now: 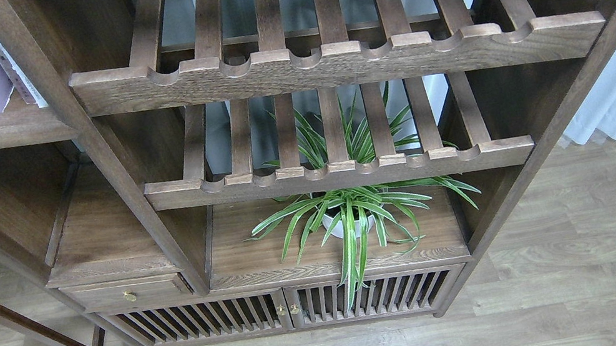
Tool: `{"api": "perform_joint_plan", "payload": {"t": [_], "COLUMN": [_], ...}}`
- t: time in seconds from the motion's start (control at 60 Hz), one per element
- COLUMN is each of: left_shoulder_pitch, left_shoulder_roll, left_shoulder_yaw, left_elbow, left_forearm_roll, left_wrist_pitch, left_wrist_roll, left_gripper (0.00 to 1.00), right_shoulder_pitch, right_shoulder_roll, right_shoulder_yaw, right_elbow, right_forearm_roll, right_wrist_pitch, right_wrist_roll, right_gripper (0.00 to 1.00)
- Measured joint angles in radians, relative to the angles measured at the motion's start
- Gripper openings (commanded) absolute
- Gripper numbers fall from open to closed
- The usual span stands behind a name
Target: Organize books on shelf
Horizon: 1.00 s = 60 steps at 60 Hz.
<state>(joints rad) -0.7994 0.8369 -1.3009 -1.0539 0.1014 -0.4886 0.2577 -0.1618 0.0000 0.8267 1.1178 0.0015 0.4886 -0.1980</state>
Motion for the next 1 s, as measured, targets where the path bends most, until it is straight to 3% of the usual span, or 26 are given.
{"api": "perform_joint_plan", "payload": {"t": [0.367,0.617,1.0], "left_shoulder_pitch": [0.436,0.638,0.817], "left_shoulder_roll": [0.026,-0.006,-0.219], "left_shoulder_yaw": [-0.216,-0.261,-0.23], "left_elbow": [-0.262,-0.364,-0.402], "left_forearm_roll": [-0.122,-0.144,-0.135], "left_wrist_pitch": [0.0,0.0,0.0], "left_wrist_roll": [0.0,0.001,0.015], "left_gripper": [0.77,0.77,0.81], "right_shoulder_pitch": [0.018,0.022,0.026], "right_shoulder_roll": [0.0,0.0,0.0], "right_shoulder_yaw": [0.037,0.047,0.103], "right_elbow": [0.012,0.017,0.021], "right_forearm_roll": [0.01,0.011,0.011], "right_wrist_pitch": [0.0,0.0,0.0], "right_wrist_roll": [0.002,0.001,0.0], "right_gripper": [1.0,1.0,1.0]}}
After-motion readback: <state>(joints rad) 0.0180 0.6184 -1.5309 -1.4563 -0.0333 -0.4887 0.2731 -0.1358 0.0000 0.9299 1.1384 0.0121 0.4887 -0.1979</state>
